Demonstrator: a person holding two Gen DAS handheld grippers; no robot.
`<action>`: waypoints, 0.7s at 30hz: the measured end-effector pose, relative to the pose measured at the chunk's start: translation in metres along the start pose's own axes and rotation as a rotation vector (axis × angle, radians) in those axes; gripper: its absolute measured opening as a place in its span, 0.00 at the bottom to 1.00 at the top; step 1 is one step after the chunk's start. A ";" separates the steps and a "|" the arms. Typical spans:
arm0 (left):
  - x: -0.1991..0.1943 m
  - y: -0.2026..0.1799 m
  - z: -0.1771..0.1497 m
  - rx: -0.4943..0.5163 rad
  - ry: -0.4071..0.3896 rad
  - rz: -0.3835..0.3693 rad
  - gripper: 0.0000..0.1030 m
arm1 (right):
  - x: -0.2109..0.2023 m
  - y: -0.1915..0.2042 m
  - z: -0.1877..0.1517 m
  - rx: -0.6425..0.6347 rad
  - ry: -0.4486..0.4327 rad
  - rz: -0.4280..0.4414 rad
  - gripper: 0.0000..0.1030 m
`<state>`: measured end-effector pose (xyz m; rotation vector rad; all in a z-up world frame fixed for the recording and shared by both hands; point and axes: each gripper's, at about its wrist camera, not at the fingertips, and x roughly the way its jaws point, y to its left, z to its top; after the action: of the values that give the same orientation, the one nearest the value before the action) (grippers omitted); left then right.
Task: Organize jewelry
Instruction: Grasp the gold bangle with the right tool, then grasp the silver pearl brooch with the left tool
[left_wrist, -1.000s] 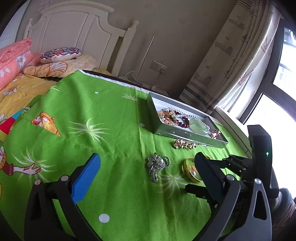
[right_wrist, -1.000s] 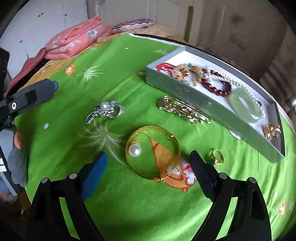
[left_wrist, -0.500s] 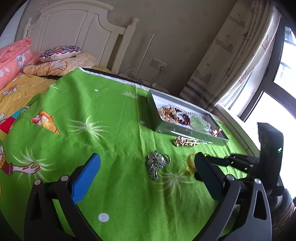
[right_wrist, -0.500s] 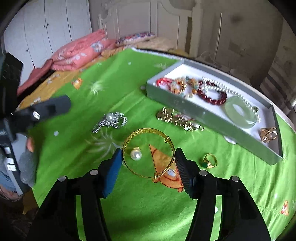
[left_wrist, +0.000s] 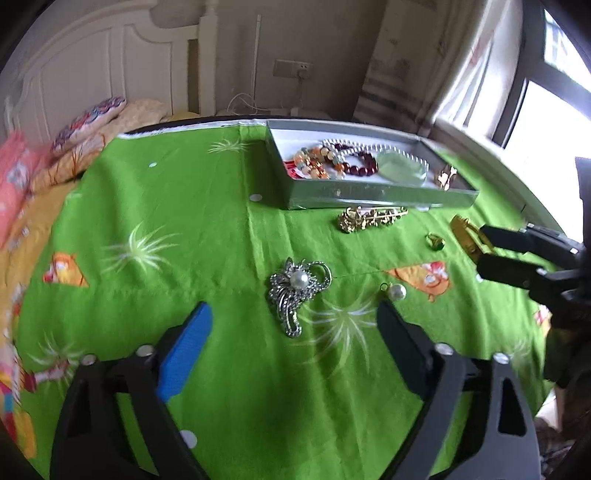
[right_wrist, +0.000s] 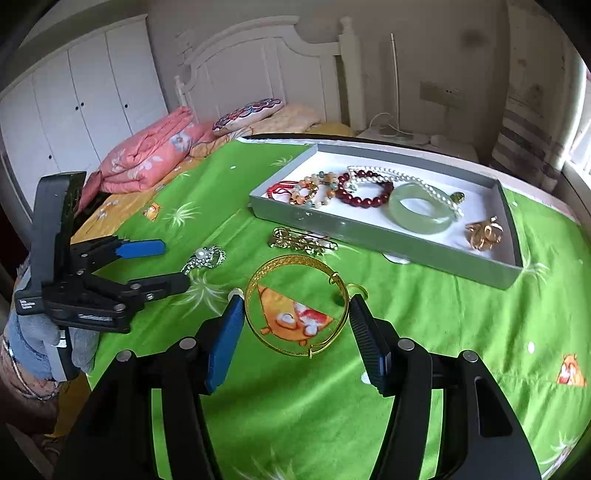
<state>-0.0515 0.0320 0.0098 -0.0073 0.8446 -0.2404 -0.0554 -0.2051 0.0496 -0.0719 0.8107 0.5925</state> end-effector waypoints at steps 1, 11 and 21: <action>0.002 -0.002 0.003 0.011 0.004 0.004 0.79 | 0.000 -0.001 -0.001 0.005 0.000 0.005 0.55; 0.026 0.000 0.014 0.110 0.067 -0.025 0.68 | 0.004 -0.003 -0.010 0.027 0.003 0.026 0.56; 0.029 -0.016 0.016 0.196 0.056 0.008 0.31 | 0.003 -0.003 -0.011 0.034 -0.003 0.026 0.56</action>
<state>-0.0243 0.0088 0.0001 0.1872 0.8737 -0.3159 -0.0594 -0.2096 0.0394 -0.0294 0.8199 0.6032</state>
